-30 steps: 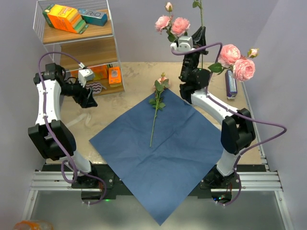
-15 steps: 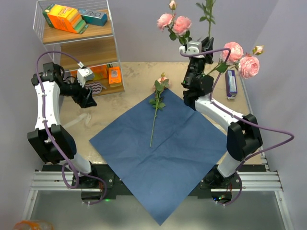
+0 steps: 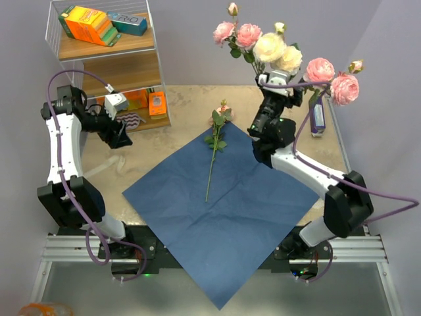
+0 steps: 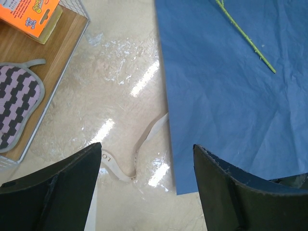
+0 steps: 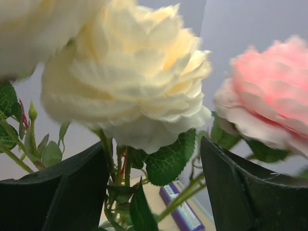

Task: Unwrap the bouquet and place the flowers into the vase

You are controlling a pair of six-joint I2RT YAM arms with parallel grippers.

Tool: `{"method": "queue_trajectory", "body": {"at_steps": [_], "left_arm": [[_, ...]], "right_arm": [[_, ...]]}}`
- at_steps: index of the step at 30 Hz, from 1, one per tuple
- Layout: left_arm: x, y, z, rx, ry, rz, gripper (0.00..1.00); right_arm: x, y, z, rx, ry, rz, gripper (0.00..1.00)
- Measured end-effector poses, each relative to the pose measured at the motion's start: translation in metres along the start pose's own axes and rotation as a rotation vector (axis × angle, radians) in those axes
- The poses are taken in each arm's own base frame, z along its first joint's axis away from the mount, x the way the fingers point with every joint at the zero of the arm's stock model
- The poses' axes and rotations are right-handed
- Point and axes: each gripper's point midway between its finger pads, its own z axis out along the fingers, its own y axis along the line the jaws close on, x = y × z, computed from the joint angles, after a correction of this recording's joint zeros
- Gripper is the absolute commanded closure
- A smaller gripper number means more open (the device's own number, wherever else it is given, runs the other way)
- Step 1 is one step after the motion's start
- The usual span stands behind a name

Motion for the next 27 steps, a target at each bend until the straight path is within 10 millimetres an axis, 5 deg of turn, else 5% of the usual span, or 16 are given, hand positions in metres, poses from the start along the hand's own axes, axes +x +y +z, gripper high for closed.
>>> {"method": "queue_trajectory", "body": {"at_steps": [5, 10, 27], "left_arm": [[-0.005, -0.004, -0.006, -0.017, -0.011, 0.013, 0.19], [-0.012, -0.01, -0.012, -0.029, -0.029, 0.028, 0.18], [-0.027, -0.013, -0.019, -0.035, -0.069, -0.023, 0.18]], "right_arm": [[-0.018, -0.024, -0.027, 0.021, 0.062, 0.193, 0.16], [-0.015, -0.028, -0.046, -0.041, 0.193, 0.305, 0.14], [0.072, 0.003, -0.106, -0.263, 0.532, 0.11, 0.14]]}}
